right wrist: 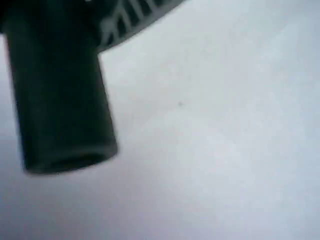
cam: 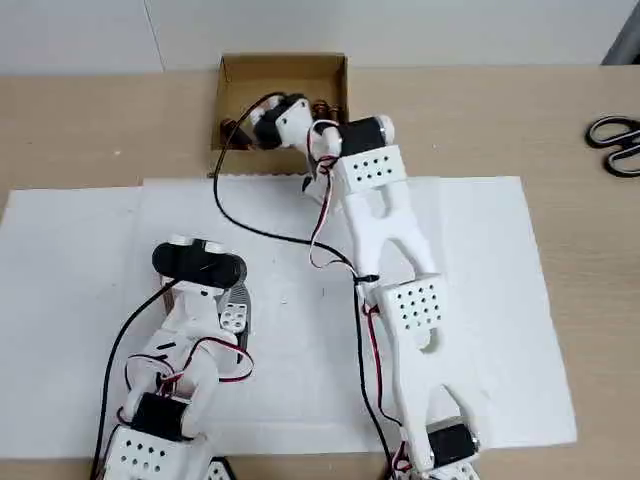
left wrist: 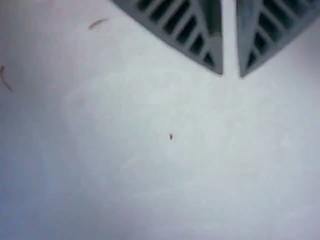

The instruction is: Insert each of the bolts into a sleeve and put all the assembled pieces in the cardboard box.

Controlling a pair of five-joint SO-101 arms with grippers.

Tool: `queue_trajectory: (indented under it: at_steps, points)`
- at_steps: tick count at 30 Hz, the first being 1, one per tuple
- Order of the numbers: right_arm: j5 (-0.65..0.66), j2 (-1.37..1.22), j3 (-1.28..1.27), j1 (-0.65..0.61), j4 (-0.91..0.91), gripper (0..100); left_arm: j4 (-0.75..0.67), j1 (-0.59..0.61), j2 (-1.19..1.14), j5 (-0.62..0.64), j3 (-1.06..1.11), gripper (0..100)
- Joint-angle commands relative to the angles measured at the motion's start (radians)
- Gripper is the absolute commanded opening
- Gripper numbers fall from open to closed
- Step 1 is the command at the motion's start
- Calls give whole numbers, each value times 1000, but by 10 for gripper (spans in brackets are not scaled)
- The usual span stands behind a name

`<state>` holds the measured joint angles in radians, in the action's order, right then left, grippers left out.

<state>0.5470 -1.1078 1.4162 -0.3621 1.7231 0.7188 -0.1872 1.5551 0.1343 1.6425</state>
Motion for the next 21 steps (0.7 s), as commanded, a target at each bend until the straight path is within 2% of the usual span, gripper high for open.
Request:
queue_trajectory:
  at_steps: [1,4,12,21]
  points:
    - [-84,125,20,-2,19,2,-20,6,9,-3,-5,6]
    - [-183,194,-43,2,19,2,-20,6,9,-3,-5,6]
    - [-563,440,-334,39,21,2,-20,6,9,-3,-5,6]
    - [-726,837,-852,39,18,2,-20,6,9,-3,-5,6]
